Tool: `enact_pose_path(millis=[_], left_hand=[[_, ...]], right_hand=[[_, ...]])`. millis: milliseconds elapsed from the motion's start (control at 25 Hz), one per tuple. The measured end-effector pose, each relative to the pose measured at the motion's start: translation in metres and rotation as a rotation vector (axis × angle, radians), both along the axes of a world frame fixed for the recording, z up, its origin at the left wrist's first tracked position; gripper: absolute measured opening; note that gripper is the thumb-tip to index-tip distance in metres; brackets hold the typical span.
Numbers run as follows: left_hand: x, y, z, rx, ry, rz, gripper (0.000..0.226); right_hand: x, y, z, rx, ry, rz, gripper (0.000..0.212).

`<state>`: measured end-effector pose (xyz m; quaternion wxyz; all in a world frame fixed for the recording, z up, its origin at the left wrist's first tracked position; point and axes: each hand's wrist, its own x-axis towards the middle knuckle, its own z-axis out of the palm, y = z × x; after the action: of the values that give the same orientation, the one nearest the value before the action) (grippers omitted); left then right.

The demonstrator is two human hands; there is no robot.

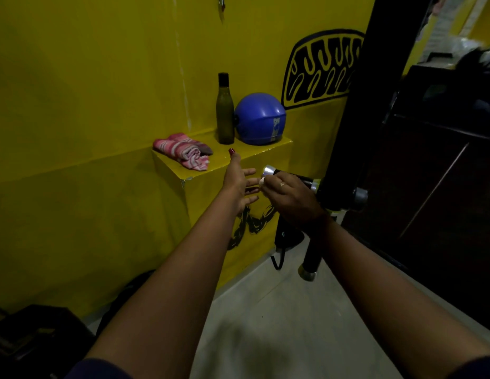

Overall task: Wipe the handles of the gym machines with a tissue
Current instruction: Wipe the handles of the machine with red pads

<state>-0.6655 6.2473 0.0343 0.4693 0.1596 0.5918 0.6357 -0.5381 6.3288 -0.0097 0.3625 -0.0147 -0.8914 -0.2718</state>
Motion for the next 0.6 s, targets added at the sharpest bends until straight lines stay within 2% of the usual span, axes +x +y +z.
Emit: enact_pose_path(millis=[120, 160, 240, 280, 400, 480, 520, 600], left_hand=[[0.004, 0.001, 0.0, -0.031, 0.087, -0.019, 0.053], [0.006, 0.001, -0.001, -0.039, 0.146, -0.009, 0.041], [0.011, 0.003, -0.006, -0.027, 0.271, 0.032, 0.033], [0.013, 0.005, -0.009, -0.012, 0.323, 0.061, 0.034], [0.01, 0.01, -0.017, 0.004, 0.401, 0.162, 0.042], [0.004, 0.012, -0.022, -0.035, 0.43, 0.183, 0.049], [0.001, 0.013, -0.024, -0.056, 0.418, 0.177, 0.054], [-0.001, 0.014, -0.027, -0.081, 0.369, 0.17, 0.062]], right_hand=[[-0.013, -0.016, 0.02, -0.459, 0.277, -0.219, 0.017], [-0.02, -0.015, 0.035, -0.644, 0.294, -0.338, 0.016], [-0.03, -0.008, 0.067, -0.973, 0.082, -0.617, 0.017], [-0.035, -0.005, 0.078, -1.05, -0.051, -0.714, 0.02], [-0.048, -0.002, 0.1, -1.446, -0.334, -0.763, 0.03], [-0.048, 0.0, 0.106, -1.76, -0.354, -0.757, 0.039], [-0.046, -0.001, 0.109, -1.845, -0.4, -0.793, 0.043], [-0.048, 0.001, 0.111, -1.843, -0.466, -0.835, 0.046]])
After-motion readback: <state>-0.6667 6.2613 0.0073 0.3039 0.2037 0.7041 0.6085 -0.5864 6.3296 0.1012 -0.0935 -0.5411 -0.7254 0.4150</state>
